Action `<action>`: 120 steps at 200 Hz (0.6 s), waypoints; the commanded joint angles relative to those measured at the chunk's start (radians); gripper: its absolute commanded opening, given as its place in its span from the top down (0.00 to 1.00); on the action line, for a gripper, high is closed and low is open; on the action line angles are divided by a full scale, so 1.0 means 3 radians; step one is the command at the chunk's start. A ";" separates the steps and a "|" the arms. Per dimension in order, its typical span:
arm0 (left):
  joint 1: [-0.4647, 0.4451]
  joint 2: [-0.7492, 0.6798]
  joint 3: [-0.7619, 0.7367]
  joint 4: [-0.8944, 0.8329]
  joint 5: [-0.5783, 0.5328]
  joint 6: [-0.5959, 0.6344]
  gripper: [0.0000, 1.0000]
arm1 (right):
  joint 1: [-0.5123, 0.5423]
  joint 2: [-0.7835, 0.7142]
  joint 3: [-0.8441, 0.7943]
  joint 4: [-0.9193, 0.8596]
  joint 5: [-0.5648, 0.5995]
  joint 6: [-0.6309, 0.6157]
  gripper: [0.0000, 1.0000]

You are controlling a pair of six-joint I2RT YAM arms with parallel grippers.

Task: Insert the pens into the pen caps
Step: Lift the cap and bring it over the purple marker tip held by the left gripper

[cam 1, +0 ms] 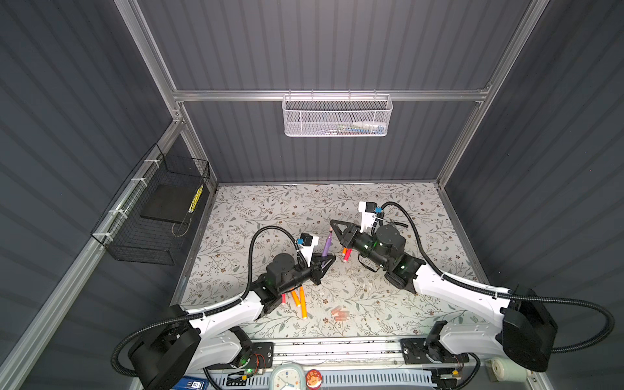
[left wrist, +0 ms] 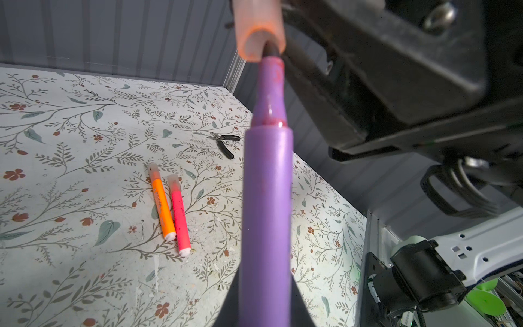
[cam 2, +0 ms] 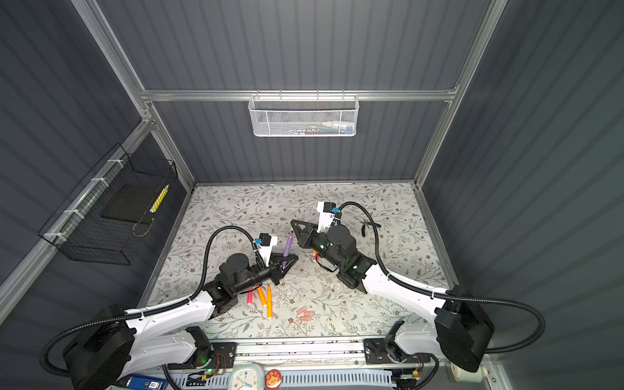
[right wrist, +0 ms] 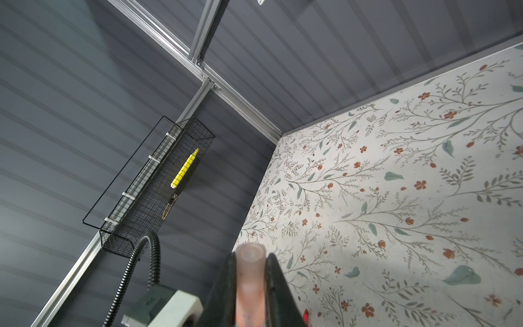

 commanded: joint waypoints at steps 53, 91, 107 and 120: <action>-0.0012 -0.0155 0.0036 -0.0043 -0.0182 -0.0037 1.00 | 0.0153 -0.0103 -0.0147 0.0106 0.0066 -0.0032 1.00; -0.0011 -0.0194 0.0098 -0.0211 -0.0337 -0.0188 1.00 | 0.0309 -0.0117 -0.0329 0.0307 0.0034 -0.0038 1.00; -0.0007 -0.0201 0.0100 -0.0207 -0.0300 -0.0213 1.00 | 0.0406 -0.0154 -0.0373 0.0327 0.0071 -0.0138 1.00; -0.0008 -0.0231 0.0087 -0.0187 -0.0272 -0.0236 1.00 | 0.0461 -0.0180 -0.0396 0.0261 0.0152 -0.0209 1.00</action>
